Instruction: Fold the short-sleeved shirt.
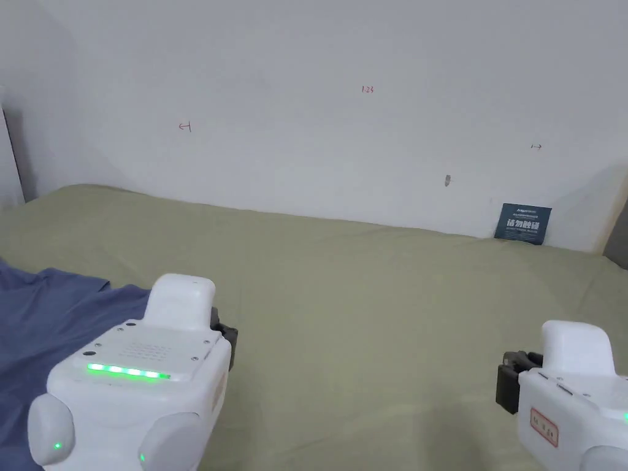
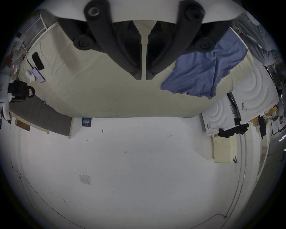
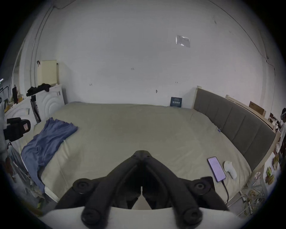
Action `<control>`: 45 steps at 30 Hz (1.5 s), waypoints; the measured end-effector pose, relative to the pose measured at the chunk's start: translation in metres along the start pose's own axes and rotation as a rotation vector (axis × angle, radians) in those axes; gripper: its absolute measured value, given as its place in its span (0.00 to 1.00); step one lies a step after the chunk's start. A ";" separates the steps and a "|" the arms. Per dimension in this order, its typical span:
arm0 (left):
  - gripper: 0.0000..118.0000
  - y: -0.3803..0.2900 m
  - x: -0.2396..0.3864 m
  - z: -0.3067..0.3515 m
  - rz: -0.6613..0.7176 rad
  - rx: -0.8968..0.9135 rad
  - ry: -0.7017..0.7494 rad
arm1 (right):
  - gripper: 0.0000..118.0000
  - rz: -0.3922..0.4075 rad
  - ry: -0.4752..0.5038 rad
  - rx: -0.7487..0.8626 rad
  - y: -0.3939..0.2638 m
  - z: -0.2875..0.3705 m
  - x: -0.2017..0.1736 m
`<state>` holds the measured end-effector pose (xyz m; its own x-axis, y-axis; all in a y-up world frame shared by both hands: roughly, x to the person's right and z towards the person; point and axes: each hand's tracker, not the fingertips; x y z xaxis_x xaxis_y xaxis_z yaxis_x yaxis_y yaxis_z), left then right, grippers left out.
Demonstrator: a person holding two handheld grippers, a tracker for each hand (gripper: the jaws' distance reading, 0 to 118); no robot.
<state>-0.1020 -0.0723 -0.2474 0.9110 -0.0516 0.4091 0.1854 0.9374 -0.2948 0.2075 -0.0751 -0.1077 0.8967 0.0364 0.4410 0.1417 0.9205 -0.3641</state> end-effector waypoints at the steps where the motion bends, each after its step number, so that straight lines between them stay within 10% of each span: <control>1: 0.04 0.005 -0.008 0.004 0.001 0.013 0.016 | 0.01 0.005 0.017 0.014 0.007 0.001 -0.006; 20: 0.04 -0.044 -0.186 0.137 0.182 -0.045 0.524 | 0.01 0.189 0.662 0.009 0.026 -0.008 -0.259; 37: 0.04 -0.036 -0.192 0.084 0.175 -0.110 0.427 | 0.01 0.175 0.569 -0.020 0.033 -0.048 -0.219; 45: 0.04 -0.010 -0.220 -0.046 0.119 -0.263 0.225 | 0.01 0.163 0.518 -0.040 0.022 -0.079 -0.190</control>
<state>-0.2878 -0.0857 -0.3742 0.9848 -0.0490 0.1668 0.1346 0.8225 -0.5526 0.0734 -0.0924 -0.2641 0.9963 -0.0282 -0.0815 -0.0095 0.9033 -0.4289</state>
